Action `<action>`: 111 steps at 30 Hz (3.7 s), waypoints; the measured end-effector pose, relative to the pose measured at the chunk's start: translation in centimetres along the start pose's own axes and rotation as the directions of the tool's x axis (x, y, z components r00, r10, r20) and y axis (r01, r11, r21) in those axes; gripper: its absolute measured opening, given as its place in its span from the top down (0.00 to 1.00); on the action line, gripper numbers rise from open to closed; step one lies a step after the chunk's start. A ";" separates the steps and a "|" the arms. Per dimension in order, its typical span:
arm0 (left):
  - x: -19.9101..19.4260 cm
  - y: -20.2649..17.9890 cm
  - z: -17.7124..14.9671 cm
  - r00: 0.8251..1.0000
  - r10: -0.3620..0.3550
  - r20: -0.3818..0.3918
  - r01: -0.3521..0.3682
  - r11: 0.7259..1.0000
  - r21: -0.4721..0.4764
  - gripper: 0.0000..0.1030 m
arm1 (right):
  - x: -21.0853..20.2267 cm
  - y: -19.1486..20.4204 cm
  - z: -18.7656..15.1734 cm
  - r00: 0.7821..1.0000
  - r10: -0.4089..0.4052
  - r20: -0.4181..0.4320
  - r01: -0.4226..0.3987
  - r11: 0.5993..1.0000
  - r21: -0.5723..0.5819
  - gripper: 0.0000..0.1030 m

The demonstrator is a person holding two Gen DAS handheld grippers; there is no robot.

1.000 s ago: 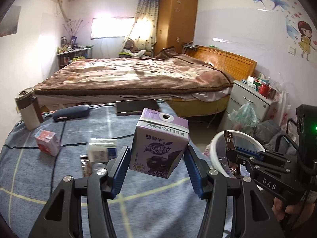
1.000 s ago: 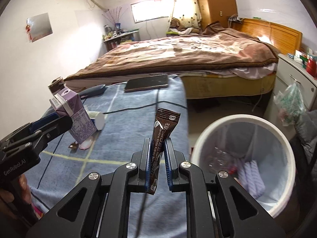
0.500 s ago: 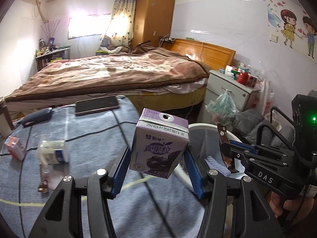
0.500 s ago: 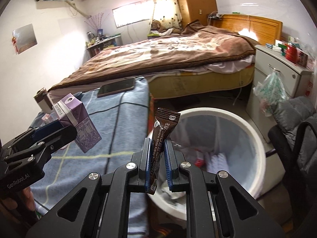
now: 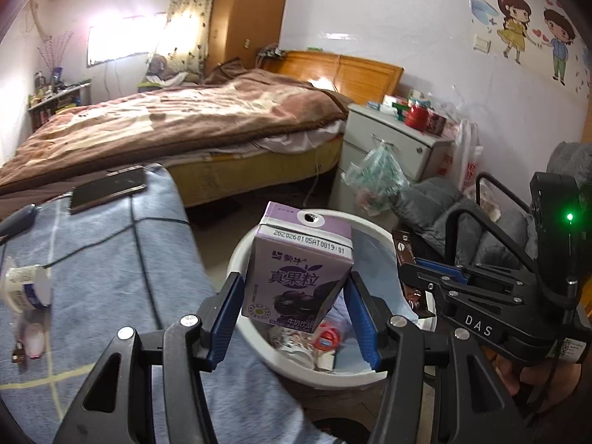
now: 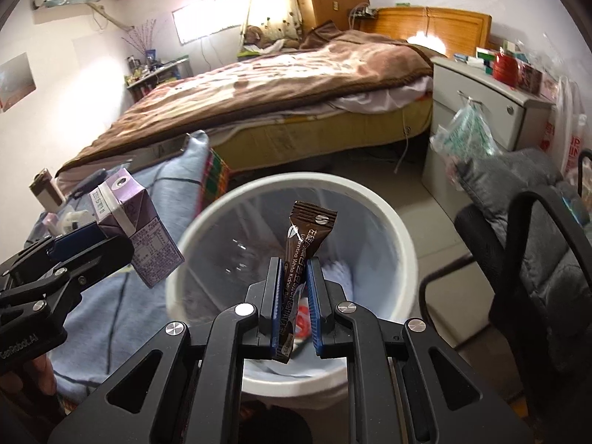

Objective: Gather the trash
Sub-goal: 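Carry the carton and snack stick over the bin and open both tools, then move both open tools from the bin back over the table, then grasp the brown snack wrapper with the left tool while the right tool lowers toward the clear cup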

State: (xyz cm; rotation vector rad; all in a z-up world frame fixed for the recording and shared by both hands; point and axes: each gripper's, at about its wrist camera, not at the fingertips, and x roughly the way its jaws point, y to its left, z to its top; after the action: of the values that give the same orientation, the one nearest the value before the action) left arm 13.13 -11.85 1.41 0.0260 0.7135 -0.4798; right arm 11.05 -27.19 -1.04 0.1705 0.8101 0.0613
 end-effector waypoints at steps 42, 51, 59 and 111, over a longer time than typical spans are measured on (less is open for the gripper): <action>-3.9 5.7 -1.9 0.990 0.131 0.047 -0.124 0.983 -0.134 0.33 | 0.8 2.4 -0.2 0.999 0.044 -0.003 -0.044 0.998 -0.041 0.54; -7.7 10.3 -3.6 0.967 0.247 0.068 -0.230 0.954 -0.193 0.33 | 0.7 6.3 0.1 0.994 0.112 0.015 -0.110 0.989 -0.097 0.54; -10.7 14.7 -5.4 0.943 0.326 0.067 -0.300 0.919 -0.257 0.33 | 1.5 10.4 0.2 0.985 0.173 0.001 -0.171 0.971 -0.167 0.54; -7.7 31.4 -9.8 0.907 0.378 -0.185 -0.420 0.824 -0.380 0.77 | 8.0 27.6 -0.6 0.938 0.306 -0.164 -0.344 0.881 -0.325 0.54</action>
State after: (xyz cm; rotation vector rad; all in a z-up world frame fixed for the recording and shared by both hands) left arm 15.57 21.12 -5.48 -0.1970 0.8734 0.0865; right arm 16.40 1.00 -2.33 -0.0368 0.8586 0.5355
